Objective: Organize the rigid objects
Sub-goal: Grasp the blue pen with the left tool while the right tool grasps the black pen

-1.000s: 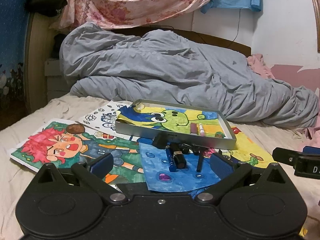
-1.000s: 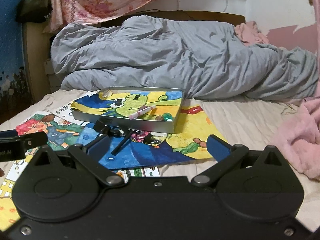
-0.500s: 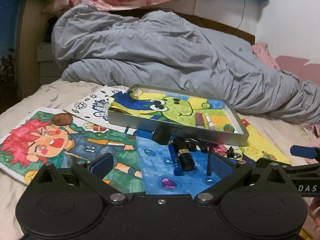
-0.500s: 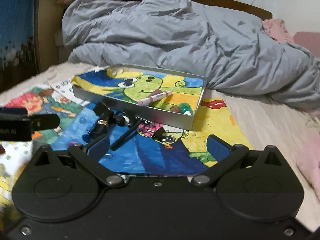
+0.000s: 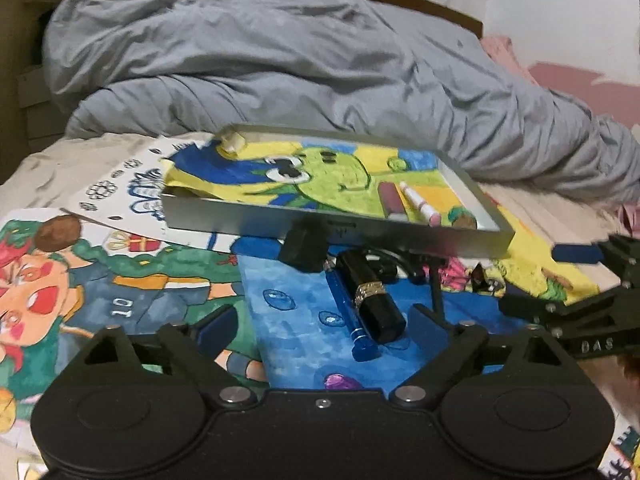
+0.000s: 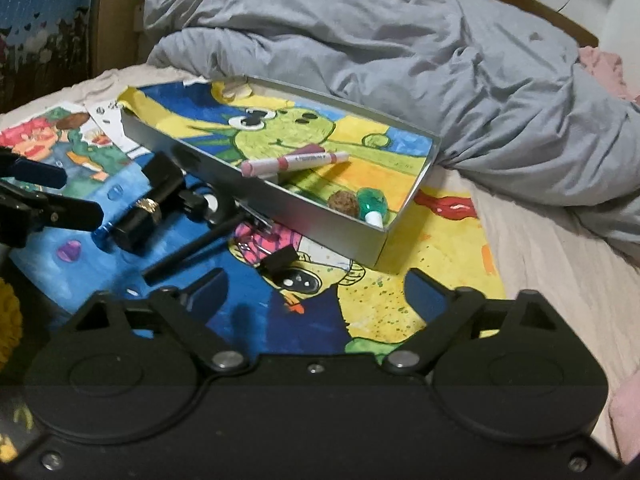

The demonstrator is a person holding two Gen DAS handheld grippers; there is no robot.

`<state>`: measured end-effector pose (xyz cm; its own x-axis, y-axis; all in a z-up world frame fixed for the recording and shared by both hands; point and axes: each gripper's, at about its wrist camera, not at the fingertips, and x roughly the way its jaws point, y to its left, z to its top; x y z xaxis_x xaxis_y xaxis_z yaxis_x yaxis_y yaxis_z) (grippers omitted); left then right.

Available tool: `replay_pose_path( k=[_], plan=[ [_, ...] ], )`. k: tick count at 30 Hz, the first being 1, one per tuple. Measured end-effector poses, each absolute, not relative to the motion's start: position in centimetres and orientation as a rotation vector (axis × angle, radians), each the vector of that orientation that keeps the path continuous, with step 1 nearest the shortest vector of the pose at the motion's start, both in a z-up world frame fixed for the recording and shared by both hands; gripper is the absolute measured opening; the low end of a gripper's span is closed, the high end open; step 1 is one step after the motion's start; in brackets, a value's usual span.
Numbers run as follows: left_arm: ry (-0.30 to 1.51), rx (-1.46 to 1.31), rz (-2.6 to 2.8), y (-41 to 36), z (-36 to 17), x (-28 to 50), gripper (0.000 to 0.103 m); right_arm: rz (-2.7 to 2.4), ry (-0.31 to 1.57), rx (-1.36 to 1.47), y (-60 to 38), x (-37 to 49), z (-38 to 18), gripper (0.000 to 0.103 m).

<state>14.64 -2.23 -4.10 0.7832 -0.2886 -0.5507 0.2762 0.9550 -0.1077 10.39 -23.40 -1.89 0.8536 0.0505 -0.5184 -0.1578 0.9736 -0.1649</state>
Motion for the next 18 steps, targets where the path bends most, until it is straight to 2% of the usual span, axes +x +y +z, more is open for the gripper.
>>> replay_pose_path(
  k=[1,6,8,10,14,18],
  plan=[
    [0.610,-0.009,-0.315,-2.3,-4.3,15.0,0.086,0.117,0.542,-0.203,-23.5,10.7,-2.1,0.081],
    [0.653,0.021,-0.356,-2.4,-5.1,16.0,0.072,0.163,0.557,-0.205,-23.6,12.4,-3.1,0.074],
    [0.671,0.046,-0.373,-2.8,-5.4,16.4,0.060,0.179,0.555,-0.201,-23.4,12.7,-3.2,0.068],
    [0.667,0.093,-0.378,-3.4,-5.5,16.6,0.056,0.193,0.555,-0.193,-23.4,13.2,-3.1,0.060],
    [0.667,0.122,-0.399,-4.0,-5.6,17.1,0.047,0.212,0.562,-0.163,-23.3,14.3,-3.2,0.056],
    [0.673,0.116,-0.407,-4.1,-5.5,17.7,0.040,0.240,0.572,-0.140,-23.3,14.9,-3.3,0.048]
  ],
)
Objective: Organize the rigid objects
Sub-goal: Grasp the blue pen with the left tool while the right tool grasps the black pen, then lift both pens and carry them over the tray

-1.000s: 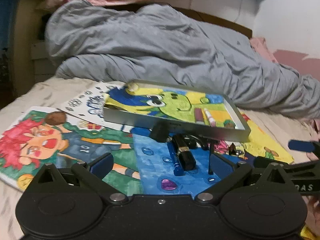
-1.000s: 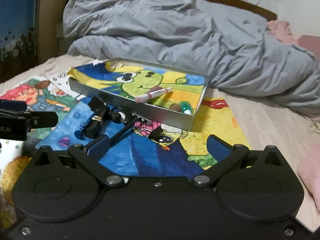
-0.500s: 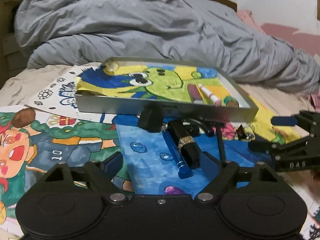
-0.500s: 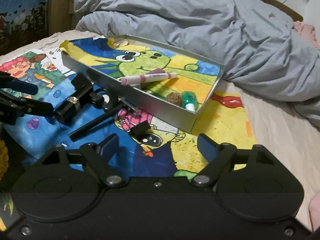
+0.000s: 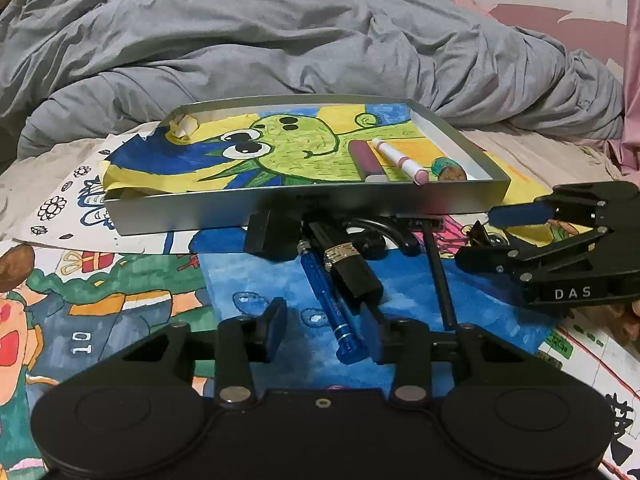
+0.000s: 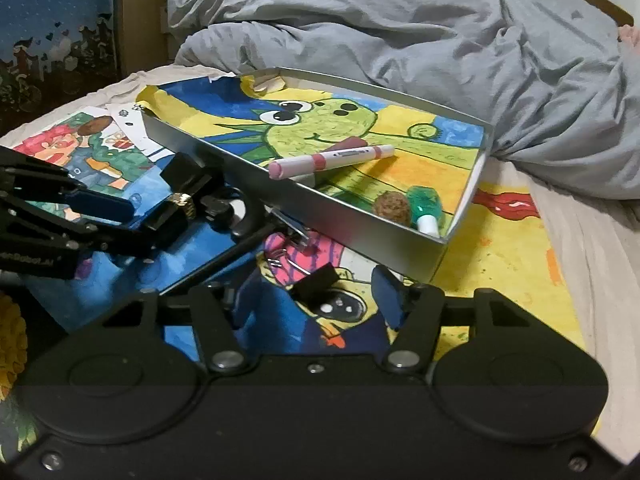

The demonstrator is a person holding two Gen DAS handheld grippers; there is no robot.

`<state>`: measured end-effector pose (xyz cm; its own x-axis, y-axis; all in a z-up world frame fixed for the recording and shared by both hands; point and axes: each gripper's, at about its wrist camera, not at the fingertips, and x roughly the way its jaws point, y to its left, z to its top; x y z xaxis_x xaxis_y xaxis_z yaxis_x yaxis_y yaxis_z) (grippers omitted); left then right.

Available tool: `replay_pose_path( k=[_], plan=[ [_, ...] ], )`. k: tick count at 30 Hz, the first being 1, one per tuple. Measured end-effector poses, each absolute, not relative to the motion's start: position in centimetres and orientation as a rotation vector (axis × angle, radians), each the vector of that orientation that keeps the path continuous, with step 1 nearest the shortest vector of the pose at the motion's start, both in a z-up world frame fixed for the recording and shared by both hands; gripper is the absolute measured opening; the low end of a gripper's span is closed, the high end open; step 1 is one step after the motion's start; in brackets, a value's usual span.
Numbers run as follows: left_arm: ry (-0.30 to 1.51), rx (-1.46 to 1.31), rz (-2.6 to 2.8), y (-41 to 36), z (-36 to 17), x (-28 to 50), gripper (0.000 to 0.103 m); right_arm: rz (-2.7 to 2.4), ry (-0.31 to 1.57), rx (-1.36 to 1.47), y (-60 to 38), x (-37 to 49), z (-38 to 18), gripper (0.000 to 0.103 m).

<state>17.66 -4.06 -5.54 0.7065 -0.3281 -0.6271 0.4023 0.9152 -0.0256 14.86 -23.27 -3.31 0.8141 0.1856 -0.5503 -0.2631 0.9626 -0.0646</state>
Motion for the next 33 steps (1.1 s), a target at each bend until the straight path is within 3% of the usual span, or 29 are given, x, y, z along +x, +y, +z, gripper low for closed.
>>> replay_pose_path(
  k=[7,14,33],
  plan=[
    [0.692,0.081,-0.420,-4.1,-5.4,17.7,0.018,0.284,0.595,-0.130,-22.5,15.3,-3.3,0.021],
    [0.714,0.035,-0.360,-4.2,-5.2,17.1,0.009,0.283,0.597,-0.123,-22.2,14.9,-3.2,0.020],
    [0.757,-0.197,-0.233,-5.7,-2.9,11.0,0.008,0.336,0.513,-0.150,-21.7,9.4,1.0,0.019]
  ],
)
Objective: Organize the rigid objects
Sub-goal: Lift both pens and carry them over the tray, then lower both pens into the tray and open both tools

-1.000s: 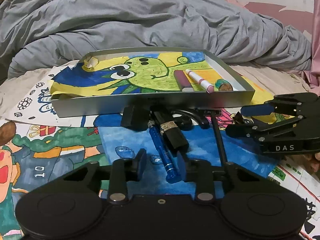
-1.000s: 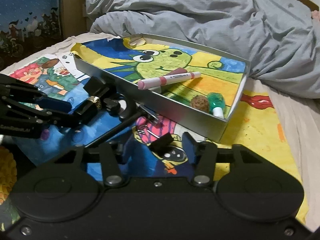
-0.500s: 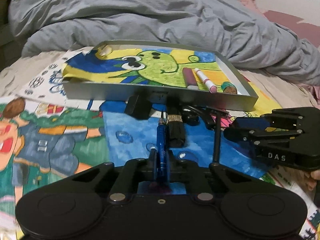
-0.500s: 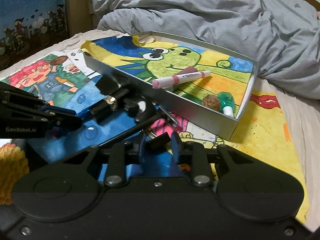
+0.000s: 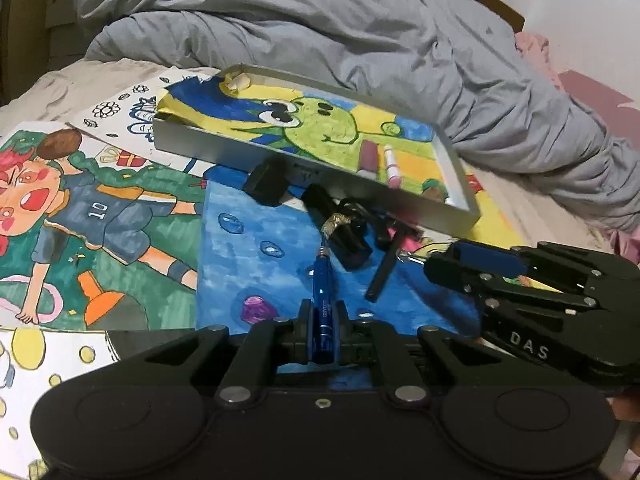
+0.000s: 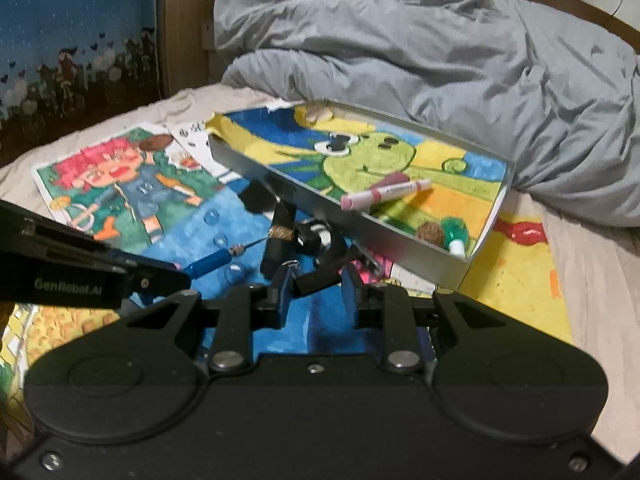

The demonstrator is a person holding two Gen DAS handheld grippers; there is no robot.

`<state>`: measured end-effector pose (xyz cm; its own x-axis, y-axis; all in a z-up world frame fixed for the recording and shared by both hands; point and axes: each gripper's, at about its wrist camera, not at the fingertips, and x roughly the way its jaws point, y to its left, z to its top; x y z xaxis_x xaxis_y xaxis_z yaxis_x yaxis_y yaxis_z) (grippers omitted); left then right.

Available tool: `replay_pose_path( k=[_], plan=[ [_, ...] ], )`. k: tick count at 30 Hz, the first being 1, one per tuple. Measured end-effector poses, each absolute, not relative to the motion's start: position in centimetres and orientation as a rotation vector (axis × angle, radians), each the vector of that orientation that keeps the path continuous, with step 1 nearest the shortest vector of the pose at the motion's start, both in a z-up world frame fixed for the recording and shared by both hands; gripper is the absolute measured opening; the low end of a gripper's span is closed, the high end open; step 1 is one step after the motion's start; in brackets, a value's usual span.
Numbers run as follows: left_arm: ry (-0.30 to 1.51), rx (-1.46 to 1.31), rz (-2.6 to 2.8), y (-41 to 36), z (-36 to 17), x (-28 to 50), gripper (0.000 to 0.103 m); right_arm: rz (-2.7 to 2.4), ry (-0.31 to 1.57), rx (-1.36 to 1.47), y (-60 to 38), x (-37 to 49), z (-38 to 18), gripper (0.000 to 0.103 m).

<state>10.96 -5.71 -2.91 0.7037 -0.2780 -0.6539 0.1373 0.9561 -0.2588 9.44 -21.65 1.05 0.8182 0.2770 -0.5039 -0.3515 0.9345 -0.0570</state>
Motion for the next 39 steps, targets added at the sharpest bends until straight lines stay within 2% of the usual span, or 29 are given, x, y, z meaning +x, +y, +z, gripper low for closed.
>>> replay_pose_path(
  k=[15,23,29,39],
  plan=[
    [0.611,-0.214,-0.198,-6.7,2.1,10.1,0.008,0.255,0.344,-0.054,-24.9,9.2,3.7,0.019],
    [0.522,-0.166,-0.225,-7.8,3.5,15.3,0.008,0.184,0.333,0.039,-27.1,12.3,3.3,0.019],
    [0.487,-0.156,-0.250,-9.2,2.4,20.4,0.009,0.150,0.348,0.094,-28.4,14.9,1.8,0.019],
    [0.546,-0.139,-0.268,-10.7,-2.2,26.4,0.009,0.133,0.413,0.086,-28.0,18.3,-1.1,0.020]
  ],
)
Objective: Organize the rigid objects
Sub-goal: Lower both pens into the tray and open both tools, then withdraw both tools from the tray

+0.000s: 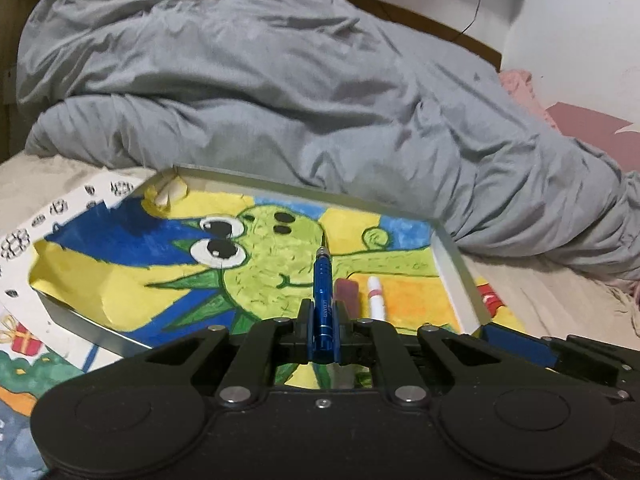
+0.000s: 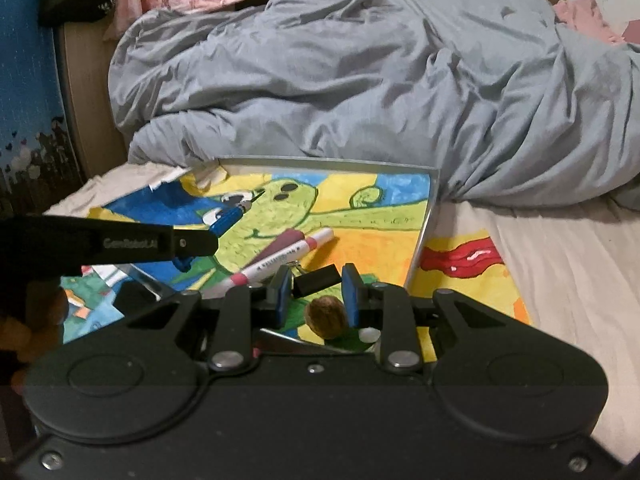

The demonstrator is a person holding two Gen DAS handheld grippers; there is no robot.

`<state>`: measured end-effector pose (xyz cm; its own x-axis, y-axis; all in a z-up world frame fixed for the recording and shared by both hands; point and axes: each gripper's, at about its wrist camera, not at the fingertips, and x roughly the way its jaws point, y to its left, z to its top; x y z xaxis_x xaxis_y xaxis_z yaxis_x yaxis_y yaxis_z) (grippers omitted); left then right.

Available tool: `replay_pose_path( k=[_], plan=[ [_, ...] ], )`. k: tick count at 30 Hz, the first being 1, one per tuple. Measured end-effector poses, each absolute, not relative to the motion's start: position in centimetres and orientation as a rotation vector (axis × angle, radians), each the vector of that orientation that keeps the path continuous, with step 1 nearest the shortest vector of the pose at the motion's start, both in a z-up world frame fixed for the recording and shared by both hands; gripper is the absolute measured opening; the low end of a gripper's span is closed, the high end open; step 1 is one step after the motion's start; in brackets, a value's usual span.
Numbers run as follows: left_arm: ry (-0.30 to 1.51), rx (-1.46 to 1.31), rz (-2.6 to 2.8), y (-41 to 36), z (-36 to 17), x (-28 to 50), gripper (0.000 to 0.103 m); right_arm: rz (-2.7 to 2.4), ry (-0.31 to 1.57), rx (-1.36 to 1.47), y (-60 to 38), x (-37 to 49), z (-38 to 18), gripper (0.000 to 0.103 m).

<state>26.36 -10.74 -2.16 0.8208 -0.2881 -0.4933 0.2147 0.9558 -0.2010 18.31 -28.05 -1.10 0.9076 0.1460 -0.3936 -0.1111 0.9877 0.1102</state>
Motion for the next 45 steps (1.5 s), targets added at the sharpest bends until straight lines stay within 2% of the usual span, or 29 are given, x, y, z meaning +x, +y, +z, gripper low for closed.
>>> replay_pose_path(
  k=[11,13,17,22,25,34,41,45],
  plan=[
    [0.629,-0.110,-0.265,-10.9,-4.2,28.0,0.010,0.105,0.470,0.036,-26.9,19.3,-2.3,0.022],
    [0.624,-0.107,-0.259,-10.9,-4.2,27.9,0.010,0.101,0.468,0.036,-26.9,19.4,-2.2,0.032],
    [0.615,-0.138,-0.255,-10.3,-3.7,27.8,0.021,0.102,0.452,0.025,-26.9,19.0,-1.8,0.047],
    [0.590,-0.162,-0.240,-9.2,-2.8,27.4,0.023,0.136,0.415,0.042,-26.9,18.5,-1.2,0.067],
    [0.580,-0.158,-0.227,-8.5,-2.5,27.0,0.030,0.168,0.394,0.040,-26.7,18.2,-0.8,0.075],
    [0.546,-0.159,-0.205,-7.2,-1.8,25.3,0.056,0.232,0.408,-0.017,-25.4,17.8,-0.7,0.087],
    [0.525,-0.159,-0.213,-6.5,-1.2,24.2,0.074,0.172,0.421,-0.029,-25.4,18.1,-1.1,0.087],
    [0.517,-0.168,-0.216,-6.1,-0.8,23.7,0.079,0.112,0.422,-0.013,-26.1,18.5,-1.3,0.087]
  ],
)
